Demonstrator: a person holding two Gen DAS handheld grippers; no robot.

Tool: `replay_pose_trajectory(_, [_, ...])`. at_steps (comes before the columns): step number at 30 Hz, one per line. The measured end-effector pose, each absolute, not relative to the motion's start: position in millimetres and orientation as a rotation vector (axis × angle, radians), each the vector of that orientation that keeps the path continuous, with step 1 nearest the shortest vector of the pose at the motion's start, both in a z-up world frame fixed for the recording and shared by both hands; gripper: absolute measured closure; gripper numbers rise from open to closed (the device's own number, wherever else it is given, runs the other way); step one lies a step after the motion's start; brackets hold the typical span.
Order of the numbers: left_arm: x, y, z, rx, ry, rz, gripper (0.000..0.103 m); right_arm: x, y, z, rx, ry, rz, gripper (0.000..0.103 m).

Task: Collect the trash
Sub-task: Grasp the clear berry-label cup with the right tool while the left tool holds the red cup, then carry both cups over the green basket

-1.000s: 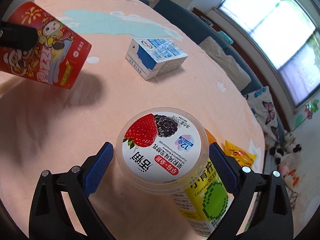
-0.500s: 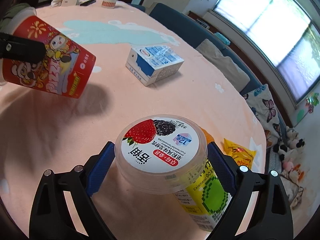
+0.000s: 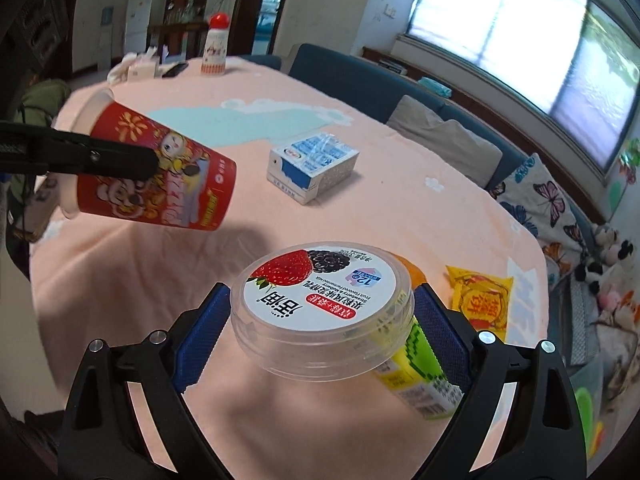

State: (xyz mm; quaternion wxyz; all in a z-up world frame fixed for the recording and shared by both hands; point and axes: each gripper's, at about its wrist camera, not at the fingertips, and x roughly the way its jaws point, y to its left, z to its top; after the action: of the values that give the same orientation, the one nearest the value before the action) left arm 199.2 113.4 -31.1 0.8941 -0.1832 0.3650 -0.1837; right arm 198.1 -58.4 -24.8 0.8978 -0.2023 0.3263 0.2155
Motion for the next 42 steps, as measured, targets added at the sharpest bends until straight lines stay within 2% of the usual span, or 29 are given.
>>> replay_pose_trajectory(11, [197,62,-13,-0.325,0.745,-0.483,0.098,168,-134,1,-0.246,0.665,0.33,0.013])
replay_pose_trajectory(12, [198,56,-12,-0.321,0.745,-0.493,0.098,166,-143,2,-0.231,0.668,0.317,0.016])
replay_pose_trajectory(14, [198,44,-9,-0.313,0.742,-0.515,0.098,162,-157,2,-0.205,0.686,0.299,0.032])
replay_pose_trajectory(19, [199,17,-4,-0.294,0.741,-0.563,0.098,155,-188,-12,-0.119,0.755,0.288,0.032])
replay_pose_trajectory(23, [197,1,-4,-0.28,0.751,-0.582,0.098,143,-202,-20,-0.081,0.774,0.287,0.029])
replay_pose_trajectory(27, [197,-4,-3,-0.273,0.753,-0.589,0.098,133,-207,-24,-0.062,0.778,0.307,0.014])
replay_pose_trajectory(30, [197,-5,-4,-0.269,0.755,-0.586,0.098,132,-207,-34,-0.047,0.808,0.319,0.01])
replay_pose_trajectory(42, [199,3,-13,-0.281,0.774,-0.573,0.098,146,-201,-76,-0.066,0.921,0.314,0.005])
